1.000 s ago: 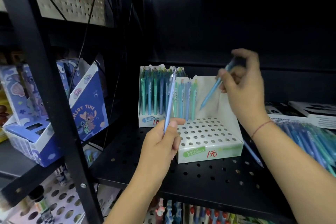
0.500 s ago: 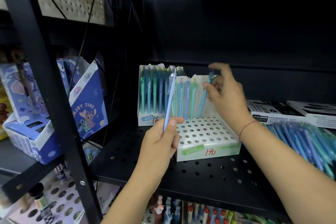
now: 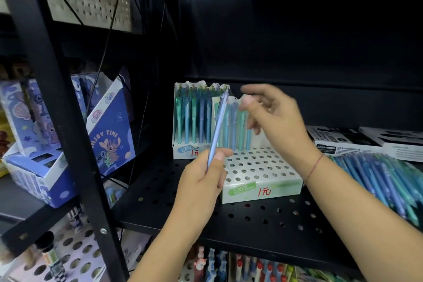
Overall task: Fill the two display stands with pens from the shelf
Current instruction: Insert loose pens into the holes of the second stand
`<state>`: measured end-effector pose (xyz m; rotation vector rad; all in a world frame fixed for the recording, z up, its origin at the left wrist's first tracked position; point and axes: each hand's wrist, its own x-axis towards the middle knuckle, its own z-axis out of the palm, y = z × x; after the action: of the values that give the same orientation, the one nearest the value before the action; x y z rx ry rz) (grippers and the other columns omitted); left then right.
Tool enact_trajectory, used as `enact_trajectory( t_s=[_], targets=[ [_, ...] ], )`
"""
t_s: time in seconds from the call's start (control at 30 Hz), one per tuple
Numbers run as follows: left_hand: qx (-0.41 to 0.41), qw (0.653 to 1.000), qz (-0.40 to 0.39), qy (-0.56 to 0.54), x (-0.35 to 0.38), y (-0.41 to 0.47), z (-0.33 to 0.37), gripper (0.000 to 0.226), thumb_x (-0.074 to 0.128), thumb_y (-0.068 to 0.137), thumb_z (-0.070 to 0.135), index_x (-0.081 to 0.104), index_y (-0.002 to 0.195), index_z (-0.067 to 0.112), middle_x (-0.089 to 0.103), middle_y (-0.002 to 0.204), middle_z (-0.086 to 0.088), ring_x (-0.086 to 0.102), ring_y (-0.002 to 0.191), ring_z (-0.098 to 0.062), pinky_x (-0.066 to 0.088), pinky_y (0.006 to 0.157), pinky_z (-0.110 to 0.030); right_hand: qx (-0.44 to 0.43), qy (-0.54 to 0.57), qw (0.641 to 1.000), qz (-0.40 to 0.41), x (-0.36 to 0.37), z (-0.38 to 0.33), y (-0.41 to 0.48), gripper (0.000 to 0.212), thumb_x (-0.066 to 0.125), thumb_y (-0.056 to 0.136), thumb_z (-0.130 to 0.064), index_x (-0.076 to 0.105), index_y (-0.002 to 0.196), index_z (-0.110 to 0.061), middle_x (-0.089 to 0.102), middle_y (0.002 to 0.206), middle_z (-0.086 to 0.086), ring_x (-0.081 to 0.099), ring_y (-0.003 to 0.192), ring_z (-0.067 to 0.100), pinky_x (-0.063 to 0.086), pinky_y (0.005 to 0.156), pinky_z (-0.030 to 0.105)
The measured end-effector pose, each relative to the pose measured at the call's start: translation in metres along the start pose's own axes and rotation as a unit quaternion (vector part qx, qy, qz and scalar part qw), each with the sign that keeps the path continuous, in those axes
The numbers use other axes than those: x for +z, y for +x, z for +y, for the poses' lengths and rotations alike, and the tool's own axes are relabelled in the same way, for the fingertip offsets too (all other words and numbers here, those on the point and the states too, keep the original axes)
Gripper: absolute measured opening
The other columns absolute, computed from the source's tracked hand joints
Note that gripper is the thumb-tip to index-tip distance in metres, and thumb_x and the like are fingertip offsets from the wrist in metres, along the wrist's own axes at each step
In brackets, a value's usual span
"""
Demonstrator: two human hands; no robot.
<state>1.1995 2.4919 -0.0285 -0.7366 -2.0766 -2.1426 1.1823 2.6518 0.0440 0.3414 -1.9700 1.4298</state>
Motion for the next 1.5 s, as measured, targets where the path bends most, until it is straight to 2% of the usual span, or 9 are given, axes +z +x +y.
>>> enact_trajectory(
  t_s=[0.2,0.33,0.47,0.57,0.67,0.83,0.97,1.27,1.5],
  targets=[
    [0.009,0.998,-0.004,0.056,0.001,0.0,-0.006,0.022,0.045,0.098,0.035,0.067,0.098,0.036,0.04,0.058,0.007,0.037,0.053,-0.008,0.036,0.055,-0.021,0.073,0.154,0.977,-0.13,0.013,-0.008,-0.007,0.022,0.056,0.093,-0.009,0.06,0.114,-0.009,0.071,0.081,0.009,0.056,0.054,0.011,0.045,0.048,0.02],
    [0.018,0.995,0.028,0.099,0.0,0.003,-0.004,0.018,0.063,0.089,0.032,0.058,0.104,0.041,0.047,0.072,0.005,0.046,0.064,-0.008,0.046,0.066,-0.02,0.044,0.156,0.987,-0.02,-0.003,-0.007,0.004,0.022,0.054,0.094,-0.004,0.057,0.114,-0.012,0.07,0.072,0.004,0.057,0.056,0.009,0.048,0.054,0.02],
    [-0.029,0.986,0.001,0.163,0.0,0.008,-0.005,0.071,0.07,0.083,0.035,0.026,0.137,0.044,0.042,0.11,0.013,0.048,0.085,0.003,0.043,0.067,-0.009,-0.058,-0.066,0.985,0.151,-0.034,0.002,0.013,0.035,0.055,0.094,-0.008,0.046,0.126,-0.02,0.068,0.076,0.009,0.063,0.065,0.014,0.055,0.065,0.026],
    [-0.063,0.981,-0.031,0.183,0.002,0.009,-0.009,0.085,0.068,0.084,0.041,0.011,0.145,0.049,0.029,0.141,0.011,0.045,0.112,-0.004,0.041,0.086,-0.015,-0.079,-0.189,0.969,0.137,-0.036,0.017,0.015,0.037,0.057,0.093,-0.012,0.046,0.126,-0.023,0.065,0.076,0.007,0.063,0.069,0.019,0.055,0.073,0.041],
    [-0.08,0.98,-0.035,0.181,0.001,0.01,-0.012,0.085,0.068,0.083,0.043,0.009,0.145,0.052,0.019,0.153,0.008,0.043,0.122,-0.015,0.042,0.1,-0.031,-0.08,-0.229,0.964,0.11,-0.031,0.026,0.016,0.038,0.058,0.092,-0.01,0.047,0.127,-0.021,0.063,0.076,0.005,0.059,0.067,0.015,0.053,0.068,0.034],
    [-0.091,0.981,-0.039,0.169,0.0,0.01,-0.013,0.086,0.069,0.083,0.042,0.01,0.144,0.055,0.016,0.156,0.007,0.04,0.128,-0.019,0.039,0.107,-0.04,-0.058,-0.269,0.958,0.083,-0.024,0.034,0.017,0.038,0.057,0.093,-0.011,0.046,0.129,-0.021,0.053,0.07,-0.003,0.049,0.061,0.005,0.04,0.057,0.017],
    [-0.096,0.98,-0.04,0.169,-0.001,0.01,-0.014,0.086,0.069,0.083,0.042,0.01,0.144,0.056,0.016,0.156,0.008,0.038,0.131,-0.02,0.039,0.108,-0.042,-0.04,-0.282,0.957,0.054,-0.022,0.038,0.017,0.031,0.056,0.094,-0.012,0.052,0.123,-0.021,0.054,0.075,-0.004,0.054,0.067,0.012,0.047,0.063,0.026],
    [-0.097,0.981,-0.035,0.167,-0.001,0.011,-0.016,0.086,0.069,0.082,0.043,0.01,0.142,0.057,0.016,0.156,0.007,0.031,0.138,-0.023,0.037,0.11,-0.044,-0.052,-0.307,0.949,0.054,-0.029,0.034,0.017,0.024,0.06,0.093,-0.016,0.067,0.115,-0.016,0.067,0.094,0.002,0.058,0.084,0.012,0.047,0.079,0.021],
    [-0.084,0.982,-0.031,0.164,-0.001,0.01,-0.013,0.084,0.069,0.084,0.038,0.013,0.144,0.052,0.024,0.148,0.008,0.047,0.112,-0.011,0.041,0.091,-0.025,0.103,-0.227,0.961,0.123,-0.088,0.001,0.03,0.016,0.061,0.091,-0.026,0.067,0.1,-0.013,0.064,0.078,0.001,0.056,0.059,0.01,0.044,0.051,0.022]
  ],
)
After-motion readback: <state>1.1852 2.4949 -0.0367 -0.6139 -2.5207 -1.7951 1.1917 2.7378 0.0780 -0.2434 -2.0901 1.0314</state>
